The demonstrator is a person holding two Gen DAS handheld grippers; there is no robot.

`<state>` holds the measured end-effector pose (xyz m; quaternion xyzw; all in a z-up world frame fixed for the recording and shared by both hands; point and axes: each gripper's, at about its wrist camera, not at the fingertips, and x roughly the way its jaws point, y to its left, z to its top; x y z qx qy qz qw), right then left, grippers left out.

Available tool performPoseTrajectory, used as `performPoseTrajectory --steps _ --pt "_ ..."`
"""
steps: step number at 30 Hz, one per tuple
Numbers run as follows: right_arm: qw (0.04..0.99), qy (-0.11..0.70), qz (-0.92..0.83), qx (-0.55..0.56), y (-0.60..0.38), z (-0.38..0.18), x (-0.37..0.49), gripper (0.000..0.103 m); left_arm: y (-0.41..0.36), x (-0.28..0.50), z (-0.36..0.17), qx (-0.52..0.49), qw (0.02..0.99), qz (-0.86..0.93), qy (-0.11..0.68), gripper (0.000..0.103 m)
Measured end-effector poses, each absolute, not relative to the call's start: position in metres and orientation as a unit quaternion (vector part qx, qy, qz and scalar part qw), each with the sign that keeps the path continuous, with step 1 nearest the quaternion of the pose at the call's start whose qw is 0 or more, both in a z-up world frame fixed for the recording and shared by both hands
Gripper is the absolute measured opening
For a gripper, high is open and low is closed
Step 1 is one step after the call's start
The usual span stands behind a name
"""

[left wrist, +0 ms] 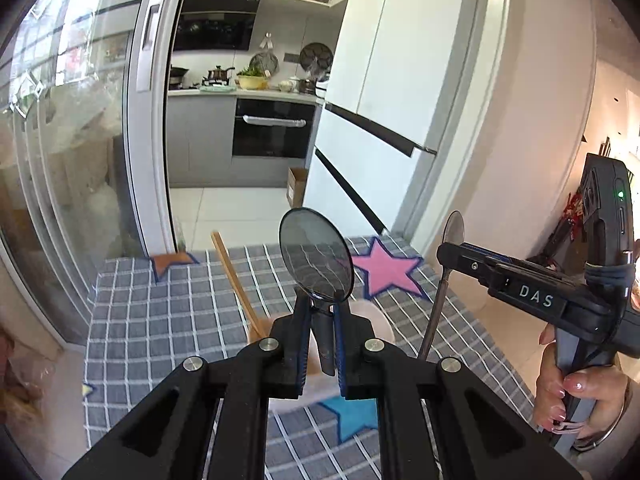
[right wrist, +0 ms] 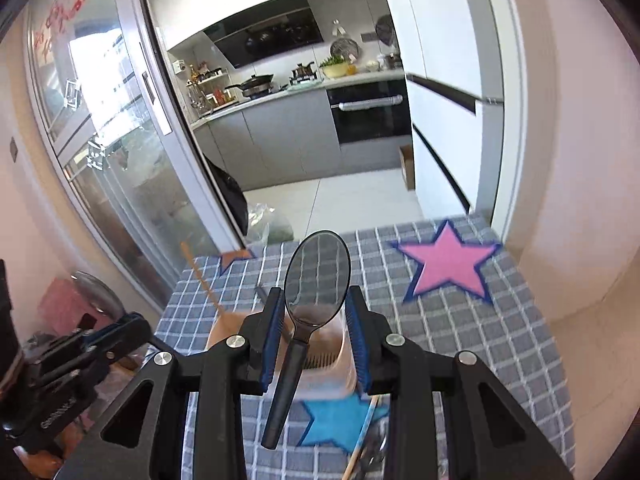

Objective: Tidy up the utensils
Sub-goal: 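Lift the black spoon with the left tool toward the pink caddy, then lower the black spoon into the caddy and open the left tool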

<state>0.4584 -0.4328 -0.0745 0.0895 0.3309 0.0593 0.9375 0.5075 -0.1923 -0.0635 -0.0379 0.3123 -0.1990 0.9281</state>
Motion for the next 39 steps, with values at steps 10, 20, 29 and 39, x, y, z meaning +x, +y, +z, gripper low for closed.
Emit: performPoseTrajectory --steps 10,20,29,39 --pt "0.957 0.288 0.022 0.005 -0.395 -0.096 0.512 0.034 -0.198 0.555 -0.111 -0.024 0.934 -0.167 0.314 0.043" --pt "0.949 0.305 0.043 -0.069 -0.367 -0.155 0.52 0.034 -0.204 0.561 -0.17 -0.001 0.927 -0.143 0.347 0.043" --pt "0.935 0.342 0.076 -0.055 -0.368 -0.169 0.516 0.036 -0.21 0.552 -0.183 0.02 0.925 -0.132 0.356 0.043" --pt "0.93 0.357 0.073 0.042 -0.401 -0.155 0.489 0.05 -0.206 0.532 -0.172 0.019 0.929 -0.126 0.348 0.043"
